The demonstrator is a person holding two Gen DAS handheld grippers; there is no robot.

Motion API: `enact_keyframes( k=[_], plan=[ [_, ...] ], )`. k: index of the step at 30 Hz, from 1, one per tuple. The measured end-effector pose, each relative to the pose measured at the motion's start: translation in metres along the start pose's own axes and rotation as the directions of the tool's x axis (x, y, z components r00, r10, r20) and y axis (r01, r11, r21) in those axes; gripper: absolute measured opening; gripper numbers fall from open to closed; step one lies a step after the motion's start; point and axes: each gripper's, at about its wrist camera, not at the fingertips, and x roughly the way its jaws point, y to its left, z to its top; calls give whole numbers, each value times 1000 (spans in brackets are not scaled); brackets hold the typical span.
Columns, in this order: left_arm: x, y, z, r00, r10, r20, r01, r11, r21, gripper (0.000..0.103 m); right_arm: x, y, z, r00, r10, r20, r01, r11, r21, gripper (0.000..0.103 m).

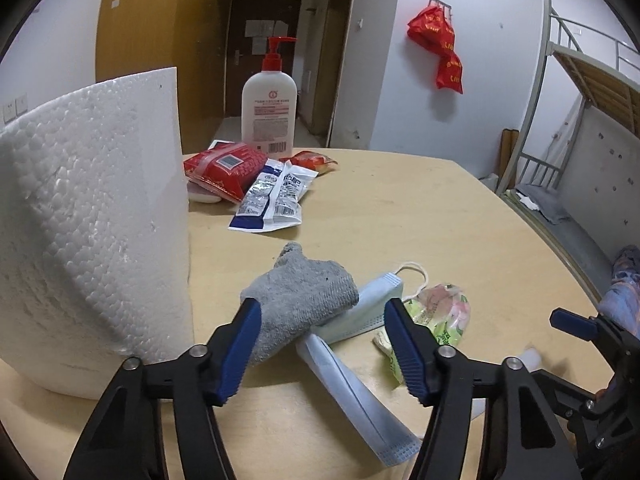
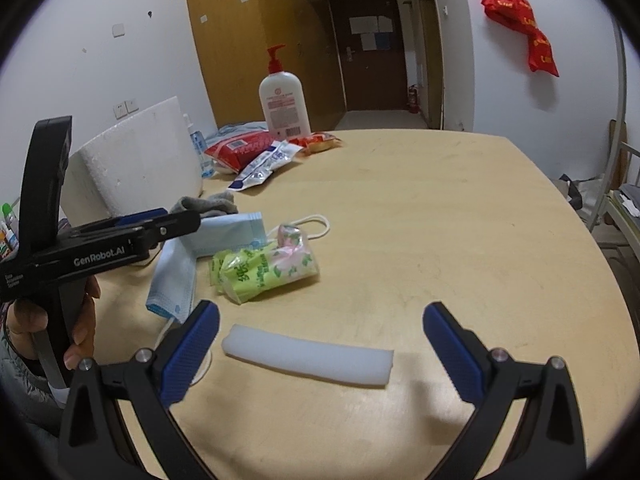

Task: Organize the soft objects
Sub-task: 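Move the open left gripper down to the grey sock, then close left gripper on the grey sock while right gripper reaches the white foam strip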

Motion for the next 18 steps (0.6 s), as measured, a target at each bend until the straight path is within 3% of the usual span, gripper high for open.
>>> enact_keyframes(
  k=[8, 14, 18],
  plan=[
    [7, 3, 2, 998, 58, -9, -58, 998, -2, 40, 11, 1, 6, 999, 31, -31, -31, 999, -23, 103],
    [0, 4, 4, 998, 52, 23, -52, 999, -9, 24, 19, 1, 6, 997, 55, -58, -56, 998, -28, 103],
    [4, 8, 5, 1000, 30, 3, -30, 999, -24, 10, 22, -1, 7, 995, 66, -80, -68, 997, -25, 103]
  ],
)
